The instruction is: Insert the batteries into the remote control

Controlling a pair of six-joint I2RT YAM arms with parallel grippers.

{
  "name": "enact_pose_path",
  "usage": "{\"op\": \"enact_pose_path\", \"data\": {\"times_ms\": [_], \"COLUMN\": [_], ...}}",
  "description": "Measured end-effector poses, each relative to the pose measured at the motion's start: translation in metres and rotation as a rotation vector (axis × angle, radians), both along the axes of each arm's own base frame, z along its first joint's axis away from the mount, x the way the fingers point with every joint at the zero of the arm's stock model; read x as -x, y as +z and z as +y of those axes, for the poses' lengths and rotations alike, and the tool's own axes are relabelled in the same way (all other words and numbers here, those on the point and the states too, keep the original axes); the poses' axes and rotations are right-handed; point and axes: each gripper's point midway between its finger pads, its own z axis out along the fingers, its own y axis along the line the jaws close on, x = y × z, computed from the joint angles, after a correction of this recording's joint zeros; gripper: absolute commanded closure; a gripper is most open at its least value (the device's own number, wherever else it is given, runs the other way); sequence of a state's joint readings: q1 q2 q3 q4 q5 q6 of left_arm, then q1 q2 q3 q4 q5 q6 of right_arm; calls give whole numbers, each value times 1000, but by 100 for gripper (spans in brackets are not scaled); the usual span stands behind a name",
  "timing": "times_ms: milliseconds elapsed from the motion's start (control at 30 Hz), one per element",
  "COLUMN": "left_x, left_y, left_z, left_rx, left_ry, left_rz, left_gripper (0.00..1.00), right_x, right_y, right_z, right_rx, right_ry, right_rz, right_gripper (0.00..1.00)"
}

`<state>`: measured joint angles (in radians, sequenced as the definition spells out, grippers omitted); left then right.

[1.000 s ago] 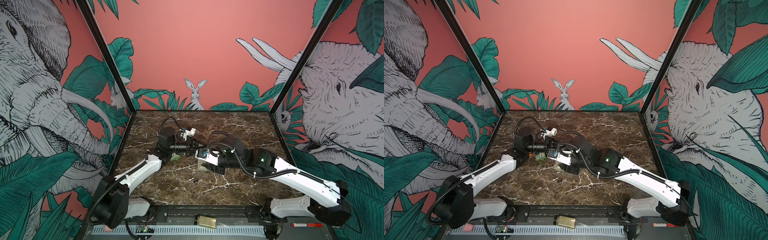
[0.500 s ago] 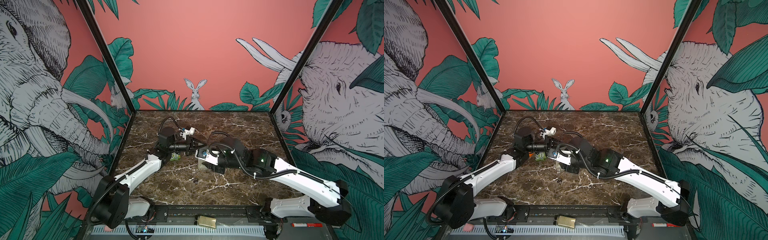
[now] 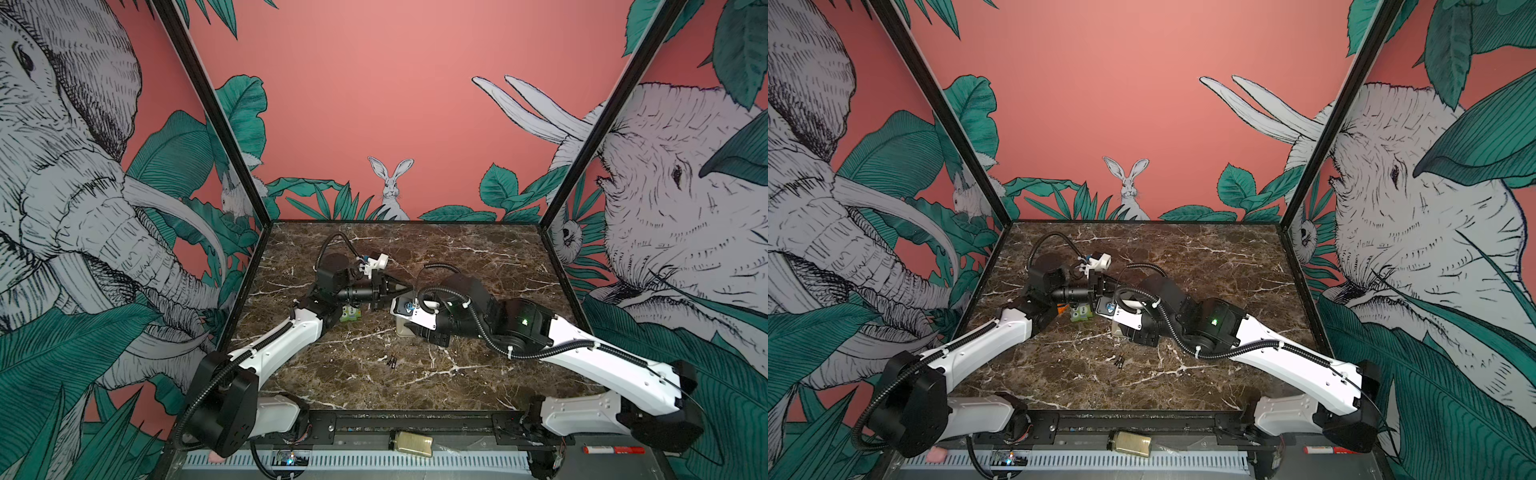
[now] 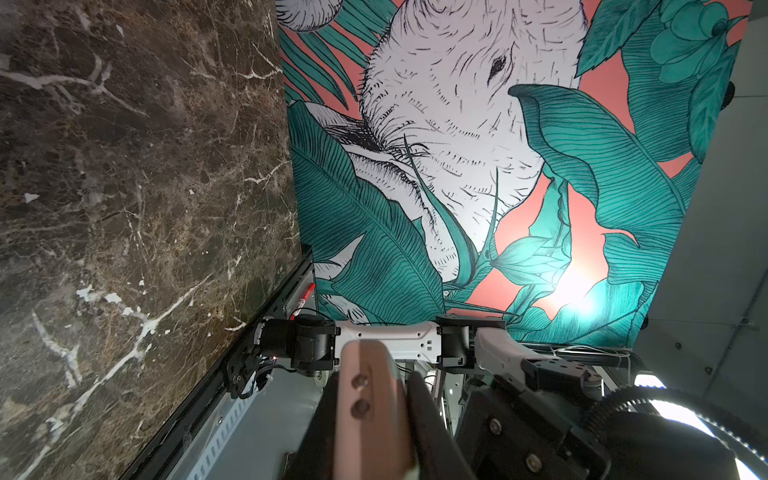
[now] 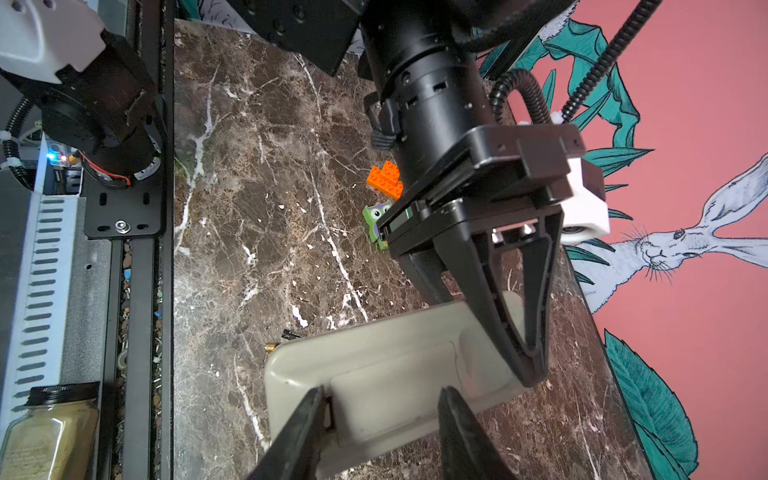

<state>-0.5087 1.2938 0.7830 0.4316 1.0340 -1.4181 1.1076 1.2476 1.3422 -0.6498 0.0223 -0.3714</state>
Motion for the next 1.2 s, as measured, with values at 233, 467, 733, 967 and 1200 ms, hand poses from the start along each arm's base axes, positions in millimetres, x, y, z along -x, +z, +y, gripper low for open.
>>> {"op": "enact_pose_path", "data": {"times_ms": [233, 467, 733, 967, 1200], "left_x": [0, -1, -1, -1, -1], "left_y": [0, 0, 0, -1, -2], "left_z": [0, 0, 0, 0, 0], "left_rx": [0, -1, -3, -5, -9], "left_ry": [1, 3, 3, 3, 4], "left_rz": [0, 0, 4, 8, 14], "left_gripper": [100, 100, 100, 100, 100], "right_x": [0, -1, 0, -1, -1], "right_y": [1, 1, 2, 6, 12], "right_z": [0, 0, -1, -2, -3], "right_rx": [-1, -4, -11, -22, -38], "right_ry": [0, -2, -4, -7, -13], "right_rz": [-6, -10, -15, -25, -37], "right_gripper": [56, 56, 56, 56, 56]}}
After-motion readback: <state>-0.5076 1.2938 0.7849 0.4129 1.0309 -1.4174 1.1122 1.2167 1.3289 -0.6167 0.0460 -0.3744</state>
